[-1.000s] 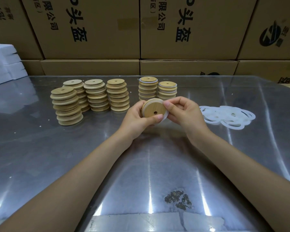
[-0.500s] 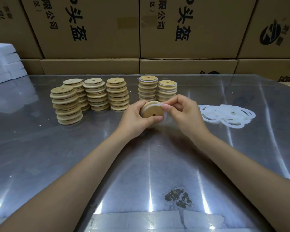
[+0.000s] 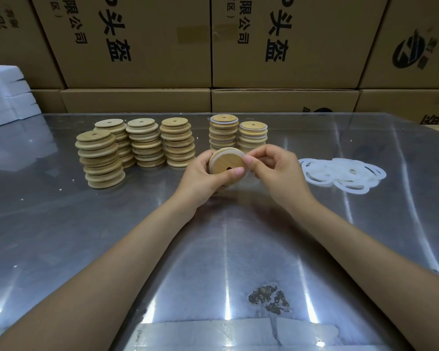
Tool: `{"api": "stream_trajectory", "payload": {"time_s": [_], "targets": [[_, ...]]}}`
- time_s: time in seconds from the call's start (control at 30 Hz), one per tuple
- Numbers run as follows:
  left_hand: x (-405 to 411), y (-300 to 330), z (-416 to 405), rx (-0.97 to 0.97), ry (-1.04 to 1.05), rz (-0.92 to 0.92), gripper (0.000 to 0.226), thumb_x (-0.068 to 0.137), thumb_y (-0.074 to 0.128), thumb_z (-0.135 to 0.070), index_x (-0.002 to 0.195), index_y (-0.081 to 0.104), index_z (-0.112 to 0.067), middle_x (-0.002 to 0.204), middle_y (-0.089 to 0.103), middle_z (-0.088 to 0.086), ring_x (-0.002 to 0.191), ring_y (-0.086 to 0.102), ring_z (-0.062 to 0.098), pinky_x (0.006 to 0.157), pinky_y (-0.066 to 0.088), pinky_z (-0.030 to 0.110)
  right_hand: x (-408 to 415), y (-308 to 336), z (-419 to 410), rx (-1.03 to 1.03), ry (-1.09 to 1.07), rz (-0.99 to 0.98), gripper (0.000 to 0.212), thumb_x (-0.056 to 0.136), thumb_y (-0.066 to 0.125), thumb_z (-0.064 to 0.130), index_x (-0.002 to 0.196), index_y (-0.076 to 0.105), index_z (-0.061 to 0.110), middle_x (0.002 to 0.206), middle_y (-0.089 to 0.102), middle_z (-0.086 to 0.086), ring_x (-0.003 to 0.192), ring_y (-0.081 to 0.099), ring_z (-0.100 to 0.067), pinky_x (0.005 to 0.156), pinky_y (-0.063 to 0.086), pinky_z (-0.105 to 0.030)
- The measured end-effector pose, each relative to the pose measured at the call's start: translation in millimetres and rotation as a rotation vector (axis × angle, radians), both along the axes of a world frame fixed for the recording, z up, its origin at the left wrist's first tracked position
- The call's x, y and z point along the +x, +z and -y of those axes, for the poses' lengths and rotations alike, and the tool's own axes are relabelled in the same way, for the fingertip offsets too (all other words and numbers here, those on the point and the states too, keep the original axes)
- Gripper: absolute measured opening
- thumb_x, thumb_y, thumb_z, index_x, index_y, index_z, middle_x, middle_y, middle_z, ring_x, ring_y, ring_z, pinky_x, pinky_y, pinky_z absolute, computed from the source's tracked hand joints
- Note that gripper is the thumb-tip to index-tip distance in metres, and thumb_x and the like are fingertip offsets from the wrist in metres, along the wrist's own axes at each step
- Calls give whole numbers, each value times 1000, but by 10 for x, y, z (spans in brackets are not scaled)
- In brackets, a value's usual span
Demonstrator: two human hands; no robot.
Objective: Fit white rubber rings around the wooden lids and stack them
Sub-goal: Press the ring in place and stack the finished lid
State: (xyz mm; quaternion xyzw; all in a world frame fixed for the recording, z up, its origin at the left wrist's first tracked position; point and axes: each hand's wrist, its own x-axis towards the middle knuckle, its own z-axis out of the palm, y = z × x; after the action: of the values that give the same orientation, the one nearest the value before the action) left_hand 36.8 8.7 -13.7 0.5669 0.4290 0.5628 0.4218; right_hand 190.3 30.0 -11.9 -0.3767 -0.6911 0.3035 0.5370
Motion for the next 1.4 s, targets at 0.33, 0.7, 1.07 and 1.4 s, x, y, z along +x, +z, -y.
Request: {"api": "stream_trajectory", "payload": {"time_s": [0.33,0.7,1.07,1.4], "targets": [[-21,-9,-15,-64,33,19,37,80,73,-15,112,60,-4,86,62,5,69,58,9,55,48,18,-1,-1,21,-143,73,-96,12,86,68,15,76,65,20,67,69,10,68,66,0,59,43,-7],[-26,-74,-71,70,-12,-330,73,68,80,3,127,40,-12,114,53,-3,106,54,7,91,48,21,23,-46,-10,-230,-3,-148,10,87,66,12,78,65,16,76,69,-2,64,66,-2,56,44,-7],[24,-134,-65,169,126,-383,74,59,82,-21,124,48,-25,110,64,-8,106,62,12,93,51,35,-59,-94,-12,-280,-30,73,55,66,80,46,109,61,19,106,69,5,101,65,-10,92,52,-39],[54,-138,-76,166,121,-516,89,74,77,-12,145,26,-27,115,67,-3,88,69,9,82,53,26,-94,-91,-123,-26,-208,39,48,73,78,33,114,58,23,105,64,16,99,60,-1,88,46,-21]]}}
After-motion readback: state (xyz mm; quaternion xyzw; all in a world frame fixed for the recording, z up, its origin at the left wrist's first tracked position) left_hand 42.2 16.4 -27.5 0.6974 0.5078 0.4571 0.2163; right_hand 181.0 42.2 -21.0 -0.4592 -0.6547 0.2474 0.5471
